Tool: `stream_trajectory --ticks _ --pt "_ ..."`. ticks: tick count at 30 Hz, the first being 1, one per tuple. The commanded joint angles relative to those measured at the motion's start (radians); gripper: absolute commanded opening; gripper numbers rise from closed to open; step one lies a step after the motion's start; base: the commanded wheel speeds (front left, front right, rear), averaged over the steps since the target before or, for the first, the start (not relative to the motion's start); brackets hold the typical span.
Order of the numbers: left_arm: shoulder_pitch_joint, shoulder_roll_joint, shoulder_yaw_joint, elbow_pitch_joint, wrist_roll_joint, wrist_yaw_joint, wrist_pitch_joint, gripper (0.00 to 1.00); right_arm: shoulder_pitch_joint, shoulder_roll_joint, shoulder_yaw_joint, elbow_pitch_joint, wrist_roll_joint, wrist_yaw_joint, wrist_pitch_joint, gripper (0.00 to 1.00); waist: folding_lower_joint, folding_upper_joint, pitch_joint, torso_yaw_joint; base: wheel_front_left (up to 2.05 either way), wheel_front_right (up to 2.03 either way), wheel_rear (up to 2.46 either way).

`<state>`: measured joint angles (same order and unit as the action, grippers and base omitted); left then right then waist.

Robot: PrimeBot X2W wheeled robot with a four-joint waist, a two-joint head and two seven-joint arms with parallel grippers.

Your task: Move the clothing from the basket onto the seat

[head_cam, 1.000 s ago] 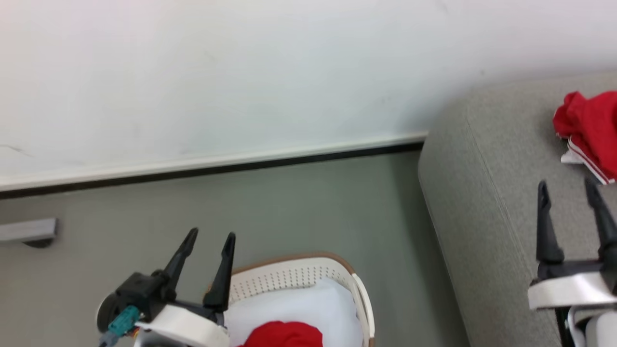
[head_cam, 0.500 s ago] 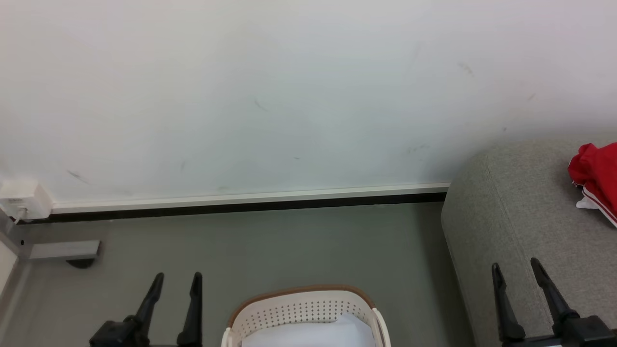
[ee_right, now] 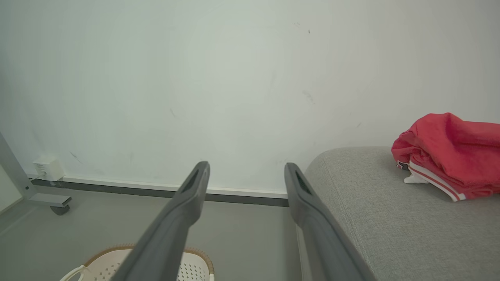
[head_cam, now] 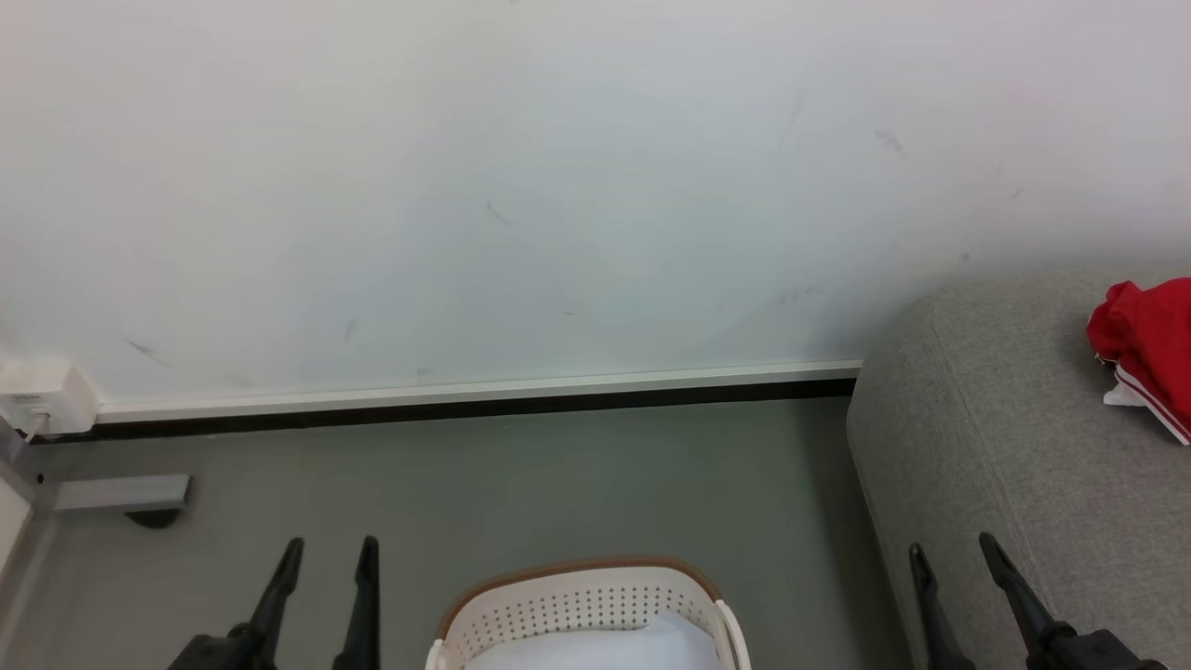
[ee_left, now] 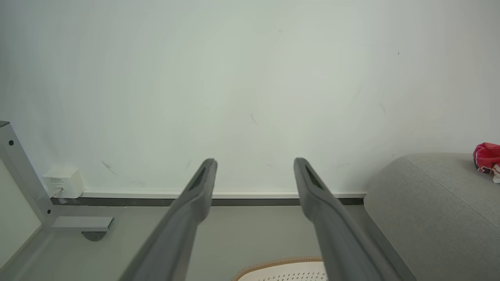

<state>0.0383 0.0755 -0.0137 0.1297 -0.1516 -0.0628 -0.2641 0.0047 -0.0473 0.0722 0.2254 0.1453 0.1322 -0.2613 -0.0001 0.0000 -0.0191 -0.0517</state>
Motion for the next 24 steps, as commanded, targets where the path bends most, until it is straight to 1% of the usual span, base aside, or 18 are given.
stream_trajectory --ticks 1,9,14,19,24 --pt "0.010 -0.003 0.004 0.004 0.007 -0.007 0.000 1.00 0.009 -0.003 -0.001 0.004 0.003 -0.003 -0.003 1.00 0.0001 0.0000 0.001 0.001 0.00 0.00 0.00" --pt "-0.002 -0.014 0.026 0.020 0.024 -0.025 0.000 1.00 -0.017 -0.003 0.001 0.012 -0.005 -0.003 -0.003 1.00 0.0001 0.0000 0.010 -0.001 0.00 0.00 0.00" --pt "-0.007 -0.017 0.032 0.021 0.033 -0.035 0.000 1.00 -0.027 -0.003 0.005 0.010 -0.005 -0.003 -0.003 1.00 0.0001 0.0000 0.019 -0.020 0.00 0.00 0.00" --pt "-0.016 -0.017 0.021 0.041 0.046 -0.048 0.000 1.00 -0.047 -0.003 -0.003 -0.012 -0.005 -0.003 -0.003 1.00 0.0001 0.0000 0.035 -0.060 0.00 0.00 0.00" --pt "-0.059 0.027 -0.025 0.110 0.061 -0.060 0.000 1.00 -0.080 -0.003 -0.005 -0.051 -0.010 -0.003 -0.003 1.00 0.0001 0.0000 0.080 -0.122 0.00 0.00 0.00"
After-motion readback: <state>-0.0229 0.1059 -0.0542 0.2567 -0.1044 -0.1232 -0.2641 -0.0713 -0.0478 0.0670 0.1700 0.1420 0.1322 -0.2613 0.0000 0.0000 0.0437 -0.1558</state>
